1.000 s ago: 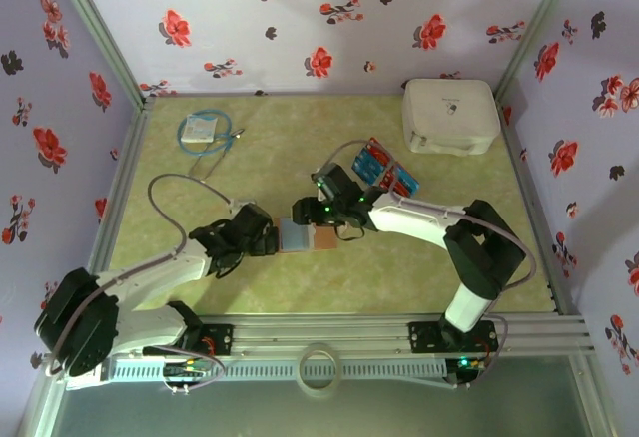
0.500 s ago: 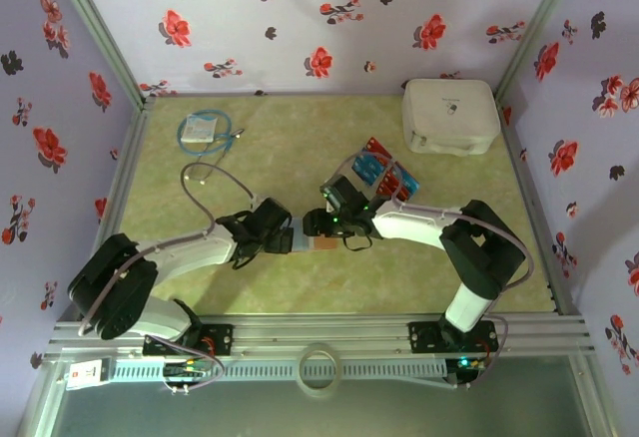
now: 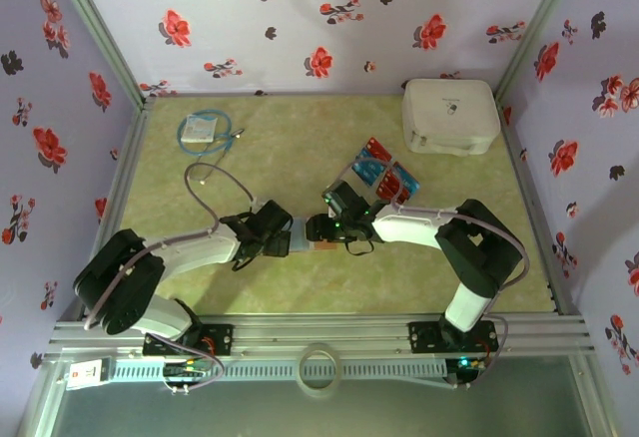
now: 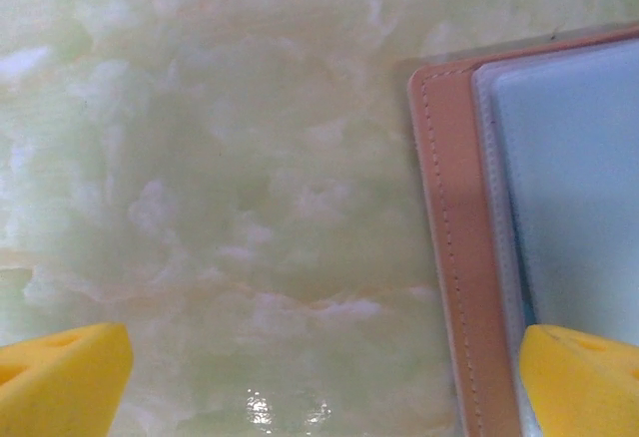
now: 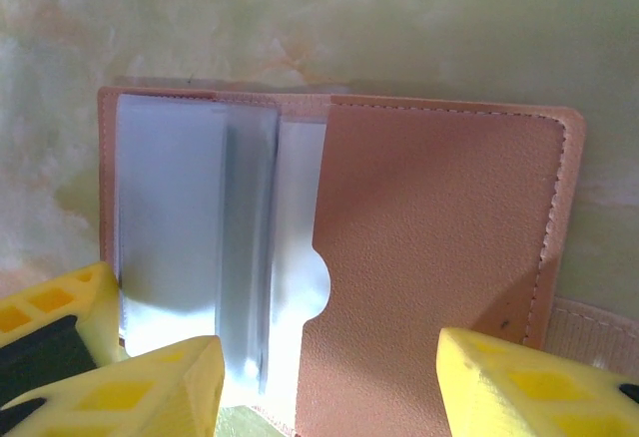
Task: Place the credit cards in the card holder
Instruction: Press the card slot in the card holder, then pick up the credit card from the storage box.
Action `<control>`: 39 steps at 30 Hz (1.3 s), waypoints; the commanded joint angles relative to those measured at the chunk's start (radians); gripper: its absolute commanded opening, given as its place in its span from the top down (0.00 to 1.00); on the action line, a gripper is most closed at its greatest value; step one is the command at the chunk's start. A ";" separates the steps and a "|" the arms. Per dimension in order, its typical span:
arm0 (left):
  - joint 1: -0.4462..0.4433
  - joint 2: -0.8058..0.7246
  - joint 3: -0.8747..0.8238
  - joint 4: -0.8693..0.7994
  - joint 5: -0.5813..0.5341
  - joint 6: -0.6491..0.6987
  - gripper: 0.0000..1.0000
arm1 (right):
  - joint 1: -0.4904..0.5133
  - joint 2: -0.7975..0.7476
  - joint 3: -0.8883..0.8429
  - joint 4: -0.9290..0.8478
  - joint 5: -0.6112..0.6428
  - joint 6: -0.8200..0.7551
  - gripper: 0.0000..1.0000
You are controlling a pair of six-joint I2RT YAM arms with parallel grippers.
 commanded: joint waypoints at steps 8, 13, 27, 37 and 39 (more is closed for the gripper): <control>-0.007 0.016 -0.007 -0.067 -0.076 -0.039 0.00 | 0.001 0.009 -0.026 -0.001 0.026 0.011 0.41; -0.007 -0.017 -0.006 -0.063 -0.076 -0.024 0.00 | -0.002 -0.003 -0.004 -0.018 0.018 0.002 0.42; -0.010 -0.121 0.058 -0.043 -0.003 0.025 0.00 | -0.129 -0.193 0.250 -0.481 0.203 -0.306 0.43; -0.031 -0.083 0.065 -0.025 0.010 0.009 0.00 | -0.252 -0.192 0.289 -0.649 0.458 -0.507 0.51; -0.033 -0.082 0.060 -0.024 0.013 0.005 0.00 | -0.252 -0.171 0.293 -0.660 0.492 -0.527 0.52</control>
